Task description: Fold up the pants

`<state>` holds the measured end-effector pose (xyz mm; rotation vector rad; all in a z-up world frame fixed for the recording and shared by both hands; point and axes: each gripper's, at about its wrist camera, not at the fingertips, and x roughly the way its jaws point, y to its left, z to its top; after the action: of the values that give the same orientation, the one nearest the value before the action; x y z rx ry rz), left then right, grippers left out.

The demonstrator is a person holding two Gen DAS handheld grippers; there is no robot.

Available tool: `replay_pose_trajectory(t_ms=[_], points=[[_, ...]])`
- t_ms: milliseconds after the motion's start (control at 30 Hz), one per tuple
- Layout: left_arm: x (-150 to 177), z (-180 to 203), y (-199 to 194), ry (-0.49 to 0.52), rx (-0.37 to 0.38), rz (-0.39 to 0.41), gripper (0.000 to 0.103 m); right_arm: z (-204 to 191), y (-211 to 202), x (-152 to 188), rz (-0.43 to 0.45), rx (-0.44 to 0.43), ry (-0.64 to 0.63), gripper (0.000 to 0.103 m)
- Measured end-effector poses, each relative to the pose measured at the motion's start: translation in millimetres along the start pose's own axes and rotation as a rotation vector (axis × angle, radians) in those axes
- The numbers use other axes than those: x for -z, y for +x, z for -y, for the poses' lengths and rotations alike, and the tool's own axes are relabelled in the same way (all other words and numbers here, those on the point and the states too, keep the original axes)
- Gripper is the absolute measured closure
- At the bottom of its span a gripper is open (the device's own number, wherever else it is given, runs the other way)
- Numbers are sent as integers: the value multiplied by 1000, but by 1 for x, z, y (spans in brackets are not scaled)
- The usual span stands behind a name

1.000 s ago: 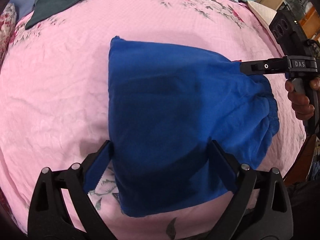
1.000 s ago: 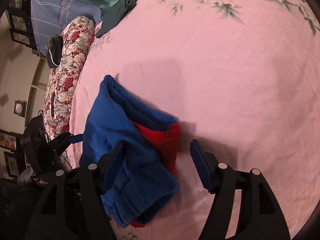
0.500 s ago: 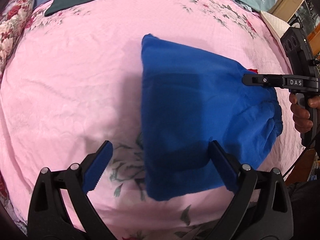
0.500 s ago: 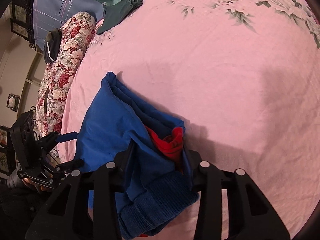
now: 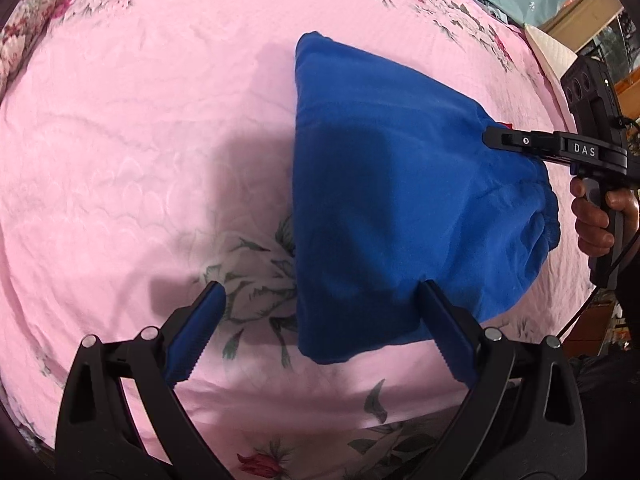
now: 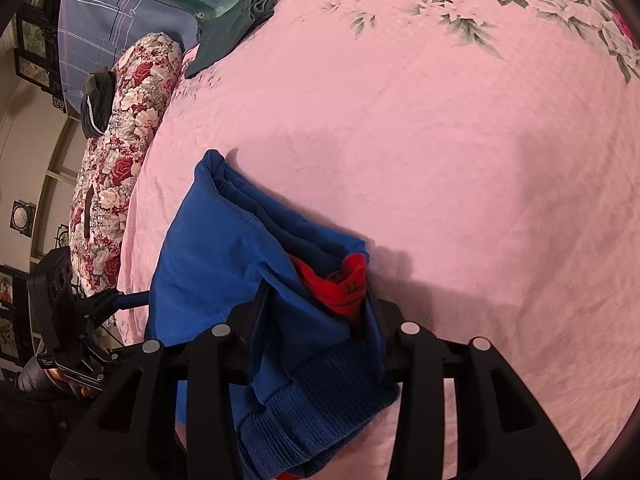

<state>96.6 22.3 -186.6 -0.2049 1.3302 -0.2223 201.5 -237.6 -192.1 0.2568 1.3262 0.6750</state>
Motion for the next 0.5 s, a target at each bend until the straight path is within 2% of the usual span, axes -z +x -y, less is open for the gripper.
replay_pose_trajectory(t_ms=[133, 200, 300, 400, 500], points=[[1, -1, 5, -14, 19, -22, 5, -2, 0, -1, -5, 15, -8, 61], [0, 0, 11, -39, 76, -58, 5, -3, 0, -1, -6, 22, -13, 61], [1, 6, 13, -16, 114, -59, 9, -6, 1, 0, -4, 40, -21, 61], [3, 12, 12, 7, 170, -52, 31, -7, 1, 0, -2, 50, -23, 61], [1, 14, 11, -4, 198, -46, 37, -6, 0, 0, 3, 52, -20, 61]])
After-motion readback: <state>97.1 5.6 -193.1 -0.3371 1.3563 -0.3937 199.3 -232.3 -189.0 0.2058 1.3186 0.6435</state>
